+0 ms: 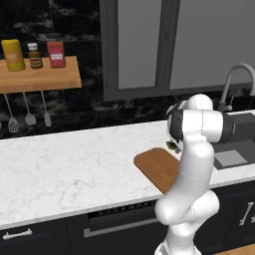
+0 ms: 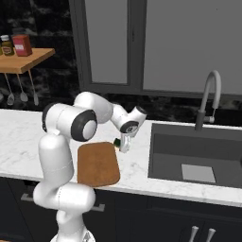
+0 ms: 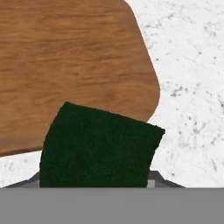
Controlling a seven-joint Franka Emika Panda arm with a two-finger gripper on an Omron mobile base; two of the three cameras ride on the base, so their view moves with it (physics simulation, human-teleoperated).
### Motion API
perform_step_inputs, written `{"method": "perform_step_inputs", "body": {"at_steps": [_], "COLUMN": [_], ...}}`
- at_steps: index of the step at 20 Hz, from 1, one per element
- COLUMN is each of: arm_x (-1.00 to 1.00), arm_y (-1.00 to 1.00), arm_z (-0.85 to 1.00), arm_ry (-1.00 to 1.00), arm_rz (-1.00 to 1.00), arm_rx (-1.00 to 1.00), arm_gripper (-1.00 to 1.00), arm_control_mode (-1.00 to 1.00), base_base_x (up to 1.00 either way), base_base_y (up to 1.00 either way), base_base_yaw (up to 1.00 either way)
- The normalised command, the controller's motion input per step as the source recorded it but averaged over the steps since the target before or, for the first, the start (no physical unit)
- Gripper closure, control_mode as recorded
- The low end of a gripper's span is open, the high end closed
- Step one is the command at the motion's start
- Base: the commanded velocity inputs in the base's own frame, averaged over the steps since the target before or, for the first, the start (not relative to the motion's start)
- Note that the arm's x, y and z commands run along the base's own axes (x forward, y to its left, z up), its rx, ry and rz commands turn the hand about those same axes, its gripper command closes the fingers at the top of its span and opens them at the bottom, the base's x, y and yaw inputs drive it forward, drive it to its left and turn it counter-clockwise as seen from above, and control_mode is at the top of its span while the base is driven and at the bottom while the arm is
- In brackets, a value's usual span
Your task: Pick up the sponge from the counter and clean the cutting board by briefly scrubbing or pressing down on the cutting board. Once finished, release the sponge.
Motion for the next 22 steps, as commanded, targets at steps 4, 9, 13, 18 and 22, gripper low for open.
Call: {"method": "perform_step_inputs", "body": {"at_steps": [4, 9, 13, 18, 22], "arm_x": [-0.11, 0.10, 0.32, 0.18, -0.14], "arm_y": [-0.85, -0.32, 0.02, 0.22, -0.05], "arm_z": [0.02, 0.00, 0.00, -0.08, 0.00], "arm_ry": [0.00, 0.00, 0.02, 0.06, 0.00], "arm_rz": [-0.03, 0.00, 0.06, 0.16, 0.07], "arm_rx": [0.00, -0.07, -0.12, -0.07, 0.00], "arm_gripper": [1.00, 1.00, 1.00, -1.00, -1.00], "arm_control_mode": [-1.00, -1.00, -1.00, -1.00, -1.00], "base_base_x": [0.00, 0.00, 0.00, 0.00, 0.00], "base_base_y": [0.00, 0.00, 0.00, 0.00, 0.00], "base_base_yaw": [0.00, 0.00, 0.00, 0.00, 0.00]}}
